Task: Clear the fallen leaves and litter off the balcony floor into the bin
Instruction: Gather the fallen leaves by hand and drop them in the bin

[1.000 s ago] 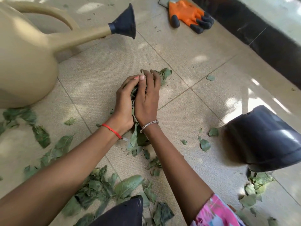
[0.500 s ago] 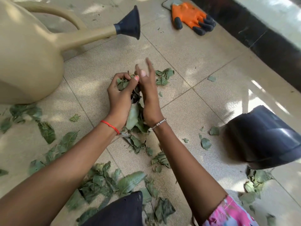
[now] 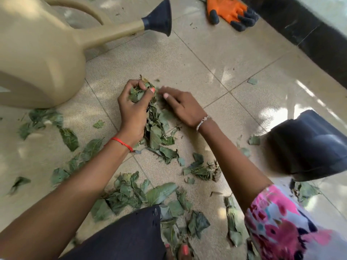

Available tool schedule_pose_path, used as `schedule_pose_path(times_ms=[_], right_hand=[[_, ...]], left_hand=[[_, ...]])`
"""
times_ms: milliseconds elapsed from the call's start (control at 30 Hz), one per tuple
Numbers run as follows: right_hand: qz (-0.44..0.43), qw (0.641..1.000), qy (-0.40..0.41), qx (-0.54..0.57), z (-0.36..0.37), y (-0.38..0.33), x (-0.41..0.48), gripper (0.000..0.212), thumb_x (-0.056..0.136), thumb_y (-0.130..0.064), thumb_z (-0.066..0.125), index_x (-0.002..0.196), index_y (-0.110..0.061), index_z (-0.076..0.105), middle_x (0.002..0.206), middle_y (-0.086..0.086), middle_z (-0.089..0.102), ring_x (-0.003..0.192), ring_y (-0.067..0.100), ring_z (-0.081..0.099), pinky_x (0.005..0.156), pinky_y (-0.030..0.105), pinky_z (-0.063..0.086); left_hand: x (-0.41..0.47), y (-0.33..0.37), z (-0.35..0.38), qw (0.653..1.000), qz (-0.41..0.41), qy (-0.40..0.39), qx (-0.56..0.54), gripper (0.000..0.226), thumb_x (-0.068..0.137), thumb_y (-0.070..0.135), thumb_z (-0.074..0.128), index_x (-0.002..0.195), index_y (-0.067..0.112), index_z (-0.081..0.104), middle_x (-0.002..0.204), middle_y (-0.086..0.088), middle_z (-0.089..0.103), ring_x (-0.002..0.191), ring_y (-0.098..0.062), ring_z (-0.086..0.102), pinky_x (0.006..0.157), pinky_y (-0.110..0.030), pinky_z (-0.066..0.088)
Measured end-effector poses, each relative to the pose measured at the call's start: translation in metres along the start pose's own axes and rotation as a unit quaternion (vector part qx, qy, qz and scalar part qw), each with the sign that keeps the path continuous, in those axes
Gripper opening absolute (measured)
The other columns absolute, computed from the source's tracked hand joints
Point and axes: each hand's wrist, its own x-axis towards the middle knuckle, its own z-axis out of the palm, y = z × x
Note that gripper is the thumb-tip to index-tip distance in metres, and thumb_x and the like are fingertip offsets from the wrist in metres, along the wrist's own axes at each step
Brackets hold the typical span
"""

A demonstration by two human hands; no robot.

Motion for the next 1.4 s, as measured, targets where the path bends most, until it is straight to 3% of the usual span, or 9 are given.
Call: schedule_pose_path(times_ms=[100,200,400,500,733,933,1067,1200,1400], right_hand=[[0.016,0.995,0.016,0.098,0.0,-0.01,-0.033,0.05,0.091,-0.037,0.039,0.139,-0.02,0.039,0.127,0.009,0.059,0.113,0.02,0.058,0.093,0.019,0.042],[0.052,0.989,0.073,0.114,-0.007,-0.014,-0.079,0.081,0.08,-0.058,0.049,0.145,-0.025,0.014,0.151,0.002,0.03,0.129,0.002,0.034,0.103,0.025,0.033],[0.093,0.976,0.028,-0.197,0.022,-0.018,-0.146,0.113,0.064,-0.09,0.025,0.147,-0.023,-0.011,0.157,0.003,-0.003,0.145,0.012,-0.005,0.119,0.042,0.0],[0.076,0.969,0.003,-0.234,0.047,-0.031,-0.141,0.109,0.064,-0.091,0.016,0.143,-0.025,-0.021,0.156,0.004,-0.006,0.145,0.018,-0.006,0.118,0.044,-0.003],[0.082,0.962,0.108,-0.238,0.067,-0.04,-0.083,0.114,0.066,-0.087,0.03,0.147,-0.013,0.0,0.155,0.017,0.008,0.144,0.03,0.004,0.116,0.044,0.008],[0.032,0.978,0.051,-0.2,0.06,-0.037,-0.034,0.108,0.068,-0.079,0.045,0.149,-0.017,0.006,0.154,0.014,0.014,0.144,0.028,0.007,0.119,0.042,0.002],[-0.036,0.998,-0.001,-0.041,0.048,-0.038,-0.02,0.104,0.065,-0.064,0.063,0.147,-0.019,0.018,0.152,0.011,0.017,0.141,0.026,0.018,0.116,0.049,0.019],[-0.039,0.989,-0.007,0.145,0.029,-0.039,0.004,0.078,0.069,-0.048,0.041,0.141,-0.021,0.031,0.148,0.005,0.022,0.135,0.017,0.024,0.108,0.037,0.029],[0.007,0.996,-0.019,-0.085,0.037,-0.027,0.047,0.059,0.091,-0.045,0.019,0.143,-0.022,0.034,0.153,0.002,0.025,0.142,0.016,0.017,0.117,0.035,0.005]], left_hand=[[-0.007,0.0,-0.009,1.0,0.0,-0.009,0.003,0.029,0.082,-0.001,0.062,0.072,0.02,0.046,0.078,0.007,0.048,0.078,-0.009,0.046,0.081,-0.025,0.038],[-0.011,0.003,-0.019,1.0,0.006,-0.018,0.017,0.029,0.082,-0.001,0.063,0.072,0.021,0.046,0.079,0.008,0.047,0.081,-0.009,0.046,0.086,-0.023,0.039],[-0.017,0.006,-0.032,0.999,0.014,-0.007,0.031,0.03,0.083,-0.003,0.062,0.072,0.019,0.044,0.078,0.01,0.046,0.074,0.003,0.045,0.084,-0.015,0.037],[-0.019,0.005,-0.036,0.999,0.012,-0.003,0.038,0.029,0.083,-0.003,0.062,0.073,0.019,0.045,0.077,0.008,0.046,0.073,0.0,0.044,0.081,-0.015,0.037],[-0.016,0.0,-0.046,0.999,0.016,0.016,0.042,0.029,0.084,-0.001,0.062,0.072,0.018,0.046,0.077,0.006,0.048,0.076,-0.007,0.046,0.08,-0.018,0.038],[-0.003,0.0,-0.055,0.998,0.005,0.059,0.029,0.03,0.082,-0.002,0.063,0.07,0.02,0.047,0.077,0.003,0.049,0.074,-0.01,0.048,0.075,-0.024,0.042],[0.001,-0.002,-0.056,0.996,0.022,0.083,0.036,0.03,0.082,-0.003,0.062,0.071,0.019,0.046,0.076,0.007,0.048,0.072,-0.002,0.047,0.077,-0.017,0.04],[0.008,-0.007,-0.063,0.993,0.028,0.101,0.056,0.028,0.08,0.001,0.064,0.071,0.021,0.047,0.076,0.011,0.05,0.078,-0.004,0.048,0.095,-0.034,0.041],[0.008,-0.009,-0.062,0.993,0.036,0.099,0.059,0.026,0.081,0.001,0.064,0.072,0.019,0.047,0.078,0.006,0.049,0.081,-0.011,0.048,0.092,-0.033,0.042]])
